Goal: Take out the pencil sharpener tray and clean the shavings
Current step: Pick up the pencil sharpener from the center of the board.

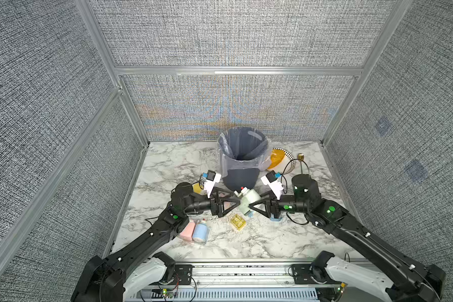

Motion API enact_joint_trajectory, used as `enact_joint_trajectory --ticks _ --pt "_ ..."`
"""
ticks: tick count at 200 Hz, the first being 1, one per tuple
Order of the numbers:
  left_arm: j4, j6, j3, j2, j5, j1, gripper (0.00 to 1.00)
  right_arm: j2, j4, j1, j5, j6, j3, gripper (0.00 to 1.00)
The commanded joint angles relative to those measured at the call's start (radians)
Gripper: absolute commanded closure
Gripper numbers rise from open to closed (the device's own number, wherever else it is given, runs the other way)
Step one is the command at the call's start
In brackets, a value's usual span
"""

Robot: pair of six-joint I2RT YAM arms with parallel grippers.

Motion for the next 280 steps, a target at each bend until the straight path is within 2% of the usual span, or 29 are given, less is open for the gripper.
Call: enact_joint_trajectory --ticks 1,57,118,186,198,231,272,280 --pt "0.096 -0.009 0.007 0.019 0.082 -0.011 0.0 0.01 -0.041 -0.001 -0.068 -0.04 0.033 0.59" --pt "0.122 -0.009 0.044 0.084 0.175 -0.056 0.0 0.038 -0.075 -0.001 -0.231 -0.074 0.081 0.59" --pt "0.23 -0.058 0.029 0.091 0.288 -0.096 0.0 0.043 -0.137 0.0 -0.263 -0.164 0.11 0.59" --pt "0.274 -0.084 0.027 0.129 0.324 -0.12 0.1 -0.002 -0.167 0.0 -0.263 -0.188 0.123 0.58" --pt "0.276 -0.084 0.026 0.133 0.327 -0.121 0.13 -0.005 -0.171 0.001 -0.262 -0.189 0.123 0.59" --pt "0.278 -0.084 0.026 0.127 0.332 -0.121 0.3 -0.003 -0.177 0.003 -0.269 -0.19 0.125 0.59" --pt "0.277 -0.076 0.02 0.107 0.33 -0.123 0.53 0.011 -0.178 0.006 -0.271 -0.191 0.123 0.59" --pt "0.276 -0.076 0.02 0.103 0.329 -0.123 0.59 0.008 -0.172 0.005 -0.271 -0.189 0.119 0.59"
